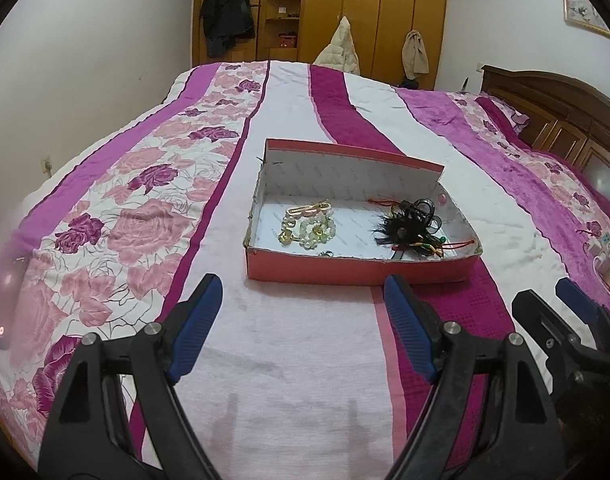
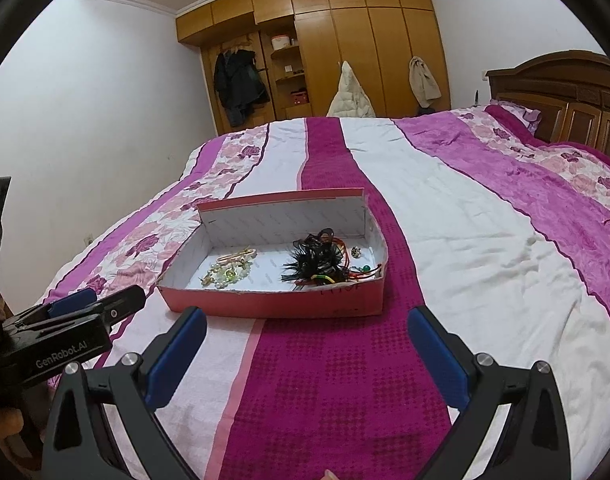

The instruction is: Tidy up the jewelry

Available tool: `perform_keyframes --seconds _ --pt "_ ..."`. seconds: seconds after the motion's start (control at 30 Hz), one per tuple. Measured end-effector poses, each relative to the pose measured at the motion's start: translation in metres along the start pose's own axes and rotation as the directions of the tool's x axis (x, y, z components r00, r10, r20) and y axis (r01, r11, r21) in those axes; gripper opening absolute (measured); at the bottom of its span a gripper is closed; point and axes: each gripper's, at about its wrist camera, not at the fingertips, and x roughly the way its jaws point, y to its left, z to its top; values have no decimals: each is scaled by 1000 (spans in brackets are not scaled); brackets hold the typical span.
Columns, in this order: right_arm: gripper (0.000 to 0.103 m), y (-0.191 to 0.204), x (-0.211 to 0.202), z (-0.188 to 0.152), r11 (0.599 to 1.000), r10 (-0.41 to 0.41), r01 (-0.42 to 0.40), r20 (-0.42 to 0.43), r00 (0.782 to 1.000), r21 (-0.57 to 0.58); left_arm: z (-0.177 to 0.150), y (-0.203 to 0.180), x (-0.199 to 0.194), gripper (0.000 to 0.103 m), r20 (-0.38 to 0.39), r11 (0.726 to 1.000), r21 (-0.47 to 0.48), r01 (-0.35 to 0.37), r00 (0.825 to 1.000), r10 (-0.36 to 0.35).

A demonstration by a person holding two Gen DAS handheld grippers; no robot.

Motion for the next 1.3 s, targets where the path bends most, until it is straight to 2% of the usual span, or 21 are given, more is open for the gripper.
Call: perform_keyframes --seconds 1.3 --pt "103 -3 -1 1 1000 2 -2 1 1000 0 2 3 -3 76 11 1000 -6 -2 1000 2"
